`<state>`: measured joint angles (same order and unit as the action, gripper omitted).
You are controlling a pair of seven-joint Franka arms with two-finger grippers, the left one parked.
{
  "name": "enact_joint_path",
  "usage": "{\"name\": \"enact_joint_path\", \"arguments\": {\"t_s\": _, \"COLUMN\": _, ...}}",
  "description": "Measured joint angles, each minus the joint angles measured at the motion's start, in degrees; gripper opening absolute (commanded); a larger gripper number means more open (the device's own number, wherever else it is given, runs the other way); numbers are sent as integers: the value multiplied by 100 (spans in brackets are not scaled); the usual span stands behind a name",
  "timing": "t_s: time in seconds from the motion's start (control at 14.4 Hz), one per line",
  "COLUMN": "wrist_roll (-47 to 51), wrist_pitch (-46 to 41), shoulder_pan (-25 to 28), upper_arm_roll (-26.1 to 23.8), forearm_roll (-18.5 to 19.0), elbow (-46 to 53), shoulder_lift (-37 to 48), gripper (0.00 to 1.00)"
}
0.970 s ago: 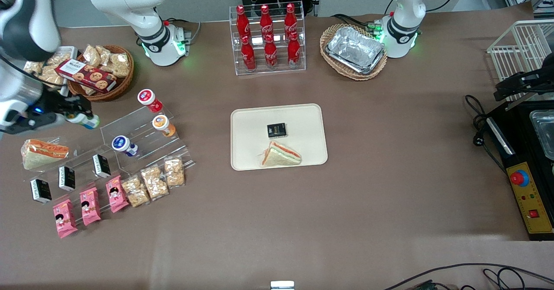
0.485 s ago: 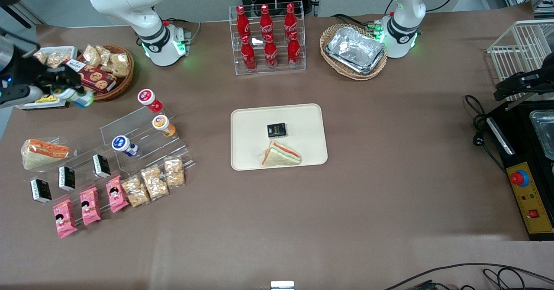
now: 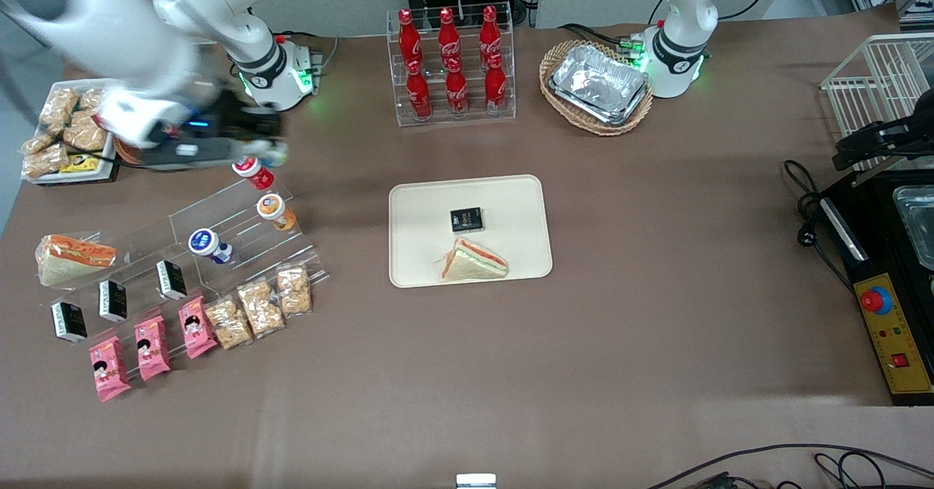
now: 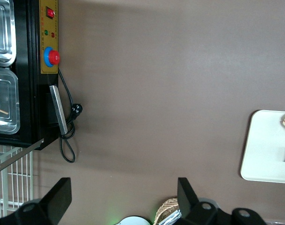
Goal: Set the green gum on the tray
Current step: 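Carry the green gum bottle over the cream tray and lower it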
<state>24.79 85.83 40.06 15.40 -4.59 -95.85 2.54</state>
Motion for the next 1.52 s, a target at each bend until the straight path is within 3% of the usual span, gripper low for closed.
{"name": "enact_joint_path", "arguments": {"t_s": 0.42, "wrist_roll": 1073, "wrist_pitch": 2157, "shoulder_pan": 1050, "upper_arm_roll": 10, "forearm_roll": -233, "elbow": -774, "shoulder_lift": -1028, "gripper": 28}}
{"name": "enact_joint_path", "arguments": {"t_s": 0.83, "wrist_roll": 1219, "wrist_pitch": 4681, "shoulder_pan": 1473, "upper_arm_roll": 14, "forearm_roll": -246, "elbow": -2341, "shoulder_lift": -1582, "gripper": 28}}
{"name": "enact_joint_path", "arguments": {"t_s": 1.18, "wrist_roll": 1219, "wrist_pitch": 5798, "shoulder_pan": 1620, "upper_arm_roll": 12, "forearm_roll": -411, "elbow": -2628, "shoulder_lift": -2354, "gripper": 28}}
{"name": "enact_joint_path", "arguments": {"t_s": 1.39, "wrist_roll": 1217, "wrist_pitch": 5974, "shoulder_pan": 1740, "upper_arm_roll": 13, "forearm_roll": -554, "elbow": -2680, "shoulder_lift": -2532, "gripper": 31}}
{"name": "enact_joint_path", "arguments": {"t_s": 1.52, "wrist_roll": 1217, "wrist_pitch": 5991, "shoulder_pan": 1776, "upper_arm_roll": 13, "forearm_roll": -563, "elbow": -2683, "shoulder_lift": -2550, "gripper": 96}}
